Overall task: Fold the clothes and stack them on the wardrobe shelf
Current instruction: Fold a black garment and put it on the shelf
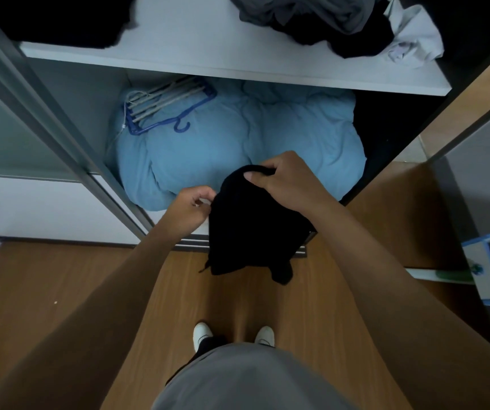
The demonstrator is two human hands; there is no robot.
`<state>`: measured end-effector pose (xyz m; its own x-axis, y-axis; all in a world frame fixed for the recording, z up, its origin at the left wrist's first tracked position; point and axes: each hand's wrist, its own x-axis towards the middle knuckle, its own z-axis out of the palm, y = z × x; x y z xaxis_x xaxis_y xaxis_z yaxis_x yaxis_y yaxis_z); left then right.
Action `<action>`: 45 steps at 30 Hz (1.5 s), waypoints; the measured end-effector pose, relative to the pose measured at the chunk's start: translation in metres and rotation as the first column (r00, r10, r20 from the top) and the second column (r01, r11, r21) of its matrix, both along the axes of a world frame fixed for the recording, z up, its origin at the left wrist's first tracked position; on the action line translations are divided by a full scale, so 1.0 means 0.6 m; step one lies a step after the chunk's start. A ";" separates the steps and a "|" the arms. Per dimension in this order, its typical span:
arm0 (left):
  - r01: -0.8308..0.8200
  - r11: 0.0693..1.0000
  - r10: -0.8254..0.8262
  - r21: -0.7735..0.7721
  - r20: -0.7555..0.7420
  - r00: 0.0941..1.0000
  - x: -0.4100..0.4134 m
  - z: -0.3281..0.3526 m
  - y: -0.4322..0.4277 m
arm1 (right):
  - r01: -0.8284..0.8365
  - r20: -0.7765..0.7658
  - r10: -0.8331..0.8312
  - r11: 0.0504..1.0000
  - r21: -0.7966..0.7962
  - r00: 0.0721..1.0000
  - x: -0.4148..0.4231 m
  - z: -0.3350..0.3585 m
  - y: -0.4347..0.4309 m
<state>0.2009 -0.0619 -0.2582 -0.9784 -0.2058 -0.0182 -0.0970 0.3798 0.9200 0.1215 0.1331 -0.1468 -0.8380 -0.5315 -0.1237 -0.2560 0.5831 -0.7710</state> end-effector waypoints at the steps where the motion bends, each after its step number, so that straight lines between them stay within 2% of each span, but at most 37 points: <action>1: 0.045 0.999 -0.045 -0.008 0.018 0.999 0.004 -0.001 0.006 | 0.005 -0.009 -0.005 1.000 0.004 1.000 0.000 0.000 -0.001; 4: 0.139 0.990 -0.139 0.006 0.013 0.990 0.010 -0.008 0.021 | 0.000 -0.021 0.000 1.000 -0.013 1.000 0.001 0.007 0.000; 8: 0.151 0.987 -0.150 -0.054 0.031 0.988 0.001 -0.029 0.023 | -0.195 -0.085 0.198 0.980 0.045 0.976 0.007 0.023 -0.002; 11: 0.156 0.984 -0.154 -0.089 0.028 0.988 0.001 -0.038 0.021 | -0.268 -0.074 0.276 0.958 0.101 0.958 0.007 0.028 0.004; 14: 0.198 0.970 -0.188 -0.140 0.083 0.979 0.015 -0.044 0.012 | -0.257 -0.043 0.263 0.959 0.118 0.964 0.009 0.025 0.013; 21: 0.269 0.954 -0.225 -0.133 0.277 0.934 0.046 -0.057 0.004 | -0.145 -0.018 0.145 0.989 0.011 0.989 0.017 0.021 0.012; 23: 0.211 0.959 -0.159 -0.189 0.258 0.953 0.046 -0.059 0.007 | -0.127 0.004 0.127 0.992 -0.010 0.992 0.016 0.020 0.010; 27: -0.037 0.956 0.101 -0.290 0.209 0.973 0.049 -0.063 -0.010 | -0.142 0.024 0.141 0.989 0.032 0.990 0.011 0.014 0.013; 31: -0.269 0.912 0.328 -0.309 0.158 0.931 0.059 -0.062 -0.036 | -0.173 0.003 0.174 0.978 0.116 0.985 0.009 0.005 0.017; 35: -0.413 0.849 0.474 -0.330 0.131 0.870 0.057 -0.055 -0.051 | -0.241 0.022 0.241 0.958 0.152 0.970 0.013 0.000 0.015; 38: -0.491 0.812 0.534 -0.316 0.065 0.843 0.046 -0.046 -0.050 | -0.294 0.027 0.296 0.928 0.228 0.955 0.010 0.005 0.014; 41: -0.538 0.809 0.562 -0.238 0.042 0.826 0.035 -0.037 -0.043 | -0.281 0.064 0.274 0.928 0.245 0.960 0.006 0.007 0.017; 45: -0.510 0.840 0.523 -0.185 0.026 0.852 0.016 -0.023 -0.035 | -0.253 0.144 0.221 0.927 0.275 0.965 0.010 0.005 0.015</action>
